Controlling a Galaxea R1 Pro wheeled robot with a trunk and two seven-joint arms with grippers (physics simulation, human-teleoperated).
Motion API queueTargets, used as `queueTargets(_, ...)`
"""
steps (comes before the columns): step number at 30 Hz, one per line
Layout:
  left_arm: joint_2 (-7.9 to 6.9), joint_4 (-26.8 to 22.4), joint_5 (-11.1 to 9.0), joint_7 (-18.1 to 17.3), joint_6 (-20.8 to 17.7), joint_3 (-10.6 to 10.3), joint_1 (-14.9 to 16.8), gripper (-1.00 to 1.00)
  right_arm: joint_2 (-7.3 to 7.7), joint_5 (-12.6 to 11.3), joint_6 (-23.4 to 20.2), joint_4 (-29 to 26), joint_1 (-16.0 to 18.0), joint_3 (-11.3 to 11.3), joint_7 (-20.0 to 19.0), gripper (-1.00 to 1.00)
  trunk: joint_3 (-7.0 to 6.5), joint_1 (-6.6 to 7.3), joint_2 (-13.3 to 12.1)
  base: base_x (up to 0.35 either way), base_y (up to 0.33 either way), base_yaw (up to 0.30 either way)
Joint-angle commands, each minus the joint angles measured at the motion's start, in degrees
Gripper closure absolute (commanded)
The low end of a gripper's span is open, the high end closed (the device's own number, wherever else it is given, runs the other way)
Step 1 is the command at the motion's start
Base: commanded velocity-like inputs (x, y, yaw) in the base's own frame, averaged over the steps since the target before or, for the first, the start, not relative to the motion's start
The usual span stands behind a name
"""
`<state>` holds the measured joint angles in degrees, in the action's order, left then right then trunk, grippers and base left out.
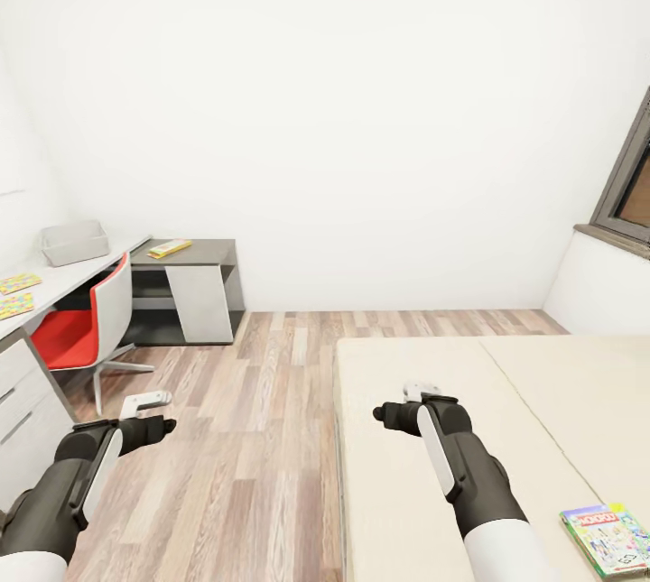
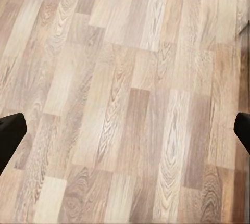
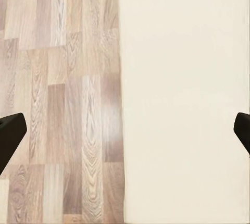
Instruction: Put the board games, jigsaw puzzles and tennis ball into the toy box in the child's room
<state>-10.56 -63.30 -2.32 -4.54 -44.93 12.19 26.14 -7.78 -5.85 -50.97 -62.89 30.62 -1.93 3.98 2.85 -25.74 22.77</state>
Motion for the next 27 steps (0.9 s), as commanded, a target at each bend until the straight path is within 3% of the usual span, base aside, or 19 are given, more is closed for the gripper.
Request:
queueTargets(1, 0.01, -0.07, -0.22, -0.11, -0.33, 0.1, 0.05, -1.0, -0.04, -0.58, -0.19, -0.04, 0.05, -0.09, 0.42, -1.0, 0.14, -0.04, 0.14, 0.0, -0.301, 0.0)
queueTargets(27, 0.02, -0.07, -0.23, -0.11, -0.33, 0.07, 0.05, -1.0, -0.04, -0.65, -0.19, -0.05, 0.05, -0.01, 0.42, -1.0, 0.14, -0.04, 0.14, 0.0, -0.301, 0.0)
